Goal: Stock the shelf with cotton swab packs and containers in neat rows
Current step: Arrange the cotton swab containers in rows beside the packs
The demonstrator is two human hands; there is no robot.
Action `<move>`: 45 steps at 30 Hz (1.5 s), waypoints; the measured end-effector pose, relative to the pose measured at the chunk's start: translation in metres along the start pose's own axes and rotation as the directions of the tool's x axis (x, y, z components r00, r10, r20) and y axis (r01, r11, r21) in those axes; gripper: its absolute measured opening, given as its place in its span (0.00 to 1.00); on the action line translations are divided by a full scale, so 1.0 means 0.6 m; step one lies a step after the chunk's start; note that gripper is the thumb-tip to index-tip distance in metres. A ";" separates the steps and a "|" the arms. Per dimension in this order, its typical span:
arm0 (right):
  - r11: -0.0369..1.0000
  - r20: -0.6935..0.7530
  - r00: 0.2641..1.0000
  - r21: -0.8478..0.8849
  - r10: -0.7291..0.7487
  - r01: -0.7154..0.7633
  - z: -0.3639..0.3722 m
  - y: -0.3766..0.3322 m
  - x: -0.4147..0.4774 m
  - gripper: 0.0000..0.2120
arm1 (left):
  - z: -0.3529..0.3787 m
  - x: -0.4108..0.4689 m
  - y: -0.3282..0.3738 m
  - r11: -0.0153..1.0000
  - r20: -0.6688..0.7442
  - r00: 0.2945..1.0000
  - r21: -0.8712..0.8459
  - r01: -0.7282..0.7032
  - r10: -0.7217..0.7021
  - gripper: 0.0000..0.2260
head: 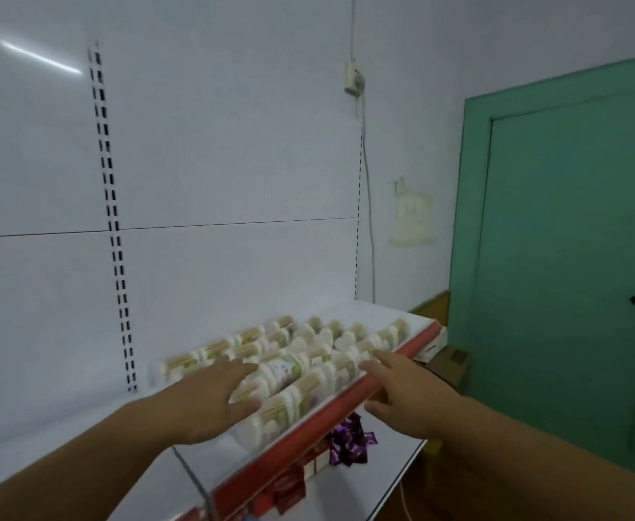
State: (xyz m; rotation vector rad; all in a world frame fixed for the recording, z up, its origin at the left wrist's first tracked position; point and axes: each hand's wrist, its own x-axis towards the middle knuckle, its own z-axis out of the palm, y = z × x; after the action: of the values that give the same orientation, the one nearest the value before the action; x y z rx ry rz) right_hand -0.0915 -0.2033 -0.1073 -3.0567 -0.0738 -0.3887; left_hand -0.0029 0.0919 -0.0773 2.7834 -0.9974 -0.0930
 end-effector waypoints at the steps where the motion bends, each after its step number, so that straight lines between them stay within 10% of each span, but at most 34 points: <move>1: 1.000 -0.009 1.000 0.017 0.010 -0.010 0.009 0.023 0.001 0.31 | 0.001 0.027 0.012 1.000 -0.004 1.000 -0.016 -0.008 0.008 0.30; 18: 0.985 -0.135 0.980 0.118 0.145 -0.129 0.061 0.293 0.205 0.24 | -0.022 0.464 0.095 0.985 0.012 0.992 -0.118 -0.124 0.126 0.20; 26: 0.949 -0.179 0.973 0.255 -0.145 0.188 0.055 0.340 0.366 0.15 | 0.062 0.565 0.158 0.967 -0.010 0.995 0.236 0.100 -0.100 0.22; 35: 0.755 0.107 0.846 0.520 -0.523 0.401 0.045 0.425 0.559 0.06 | 0.059 0.556 0.174 0.945 -0.134 0.935 -0.053 0.323 -0.328 0.14; 38: 0.709 0.216 0.743 0.548 -0.633 0.445 0.071 0.424 0.616 0.09 | 0.009 0.515 0.170 0.770 -0.240 0.828 -0.557 0.310 -0.507 0.07; 41: 0.637 0.292 0.632 0.641 -0.718 0.428 0.119 0.398 0.648 0.18 | -0.002 0.479 0.174 0.324 -0.219 0.661 -0.945 0.039 -0.718 0.12; 45: 0.509 0.208 0.536 0.696 -0.818 0.507 0.181 0.341 0.659 0.25 | 0.027 0.474 0.196 -0.176 -0.039 0.637 -0.947 -0.270 -0.770 0.23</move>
State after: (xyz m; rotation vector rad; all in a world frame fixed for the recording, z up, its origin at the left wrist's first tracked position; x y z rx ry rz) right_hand 0.3293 -0.3845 -0.1239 -2.2653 -1.2533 0.4221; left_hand 0.1417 -0.1803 -0.0695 1.1043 0.2008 0.1058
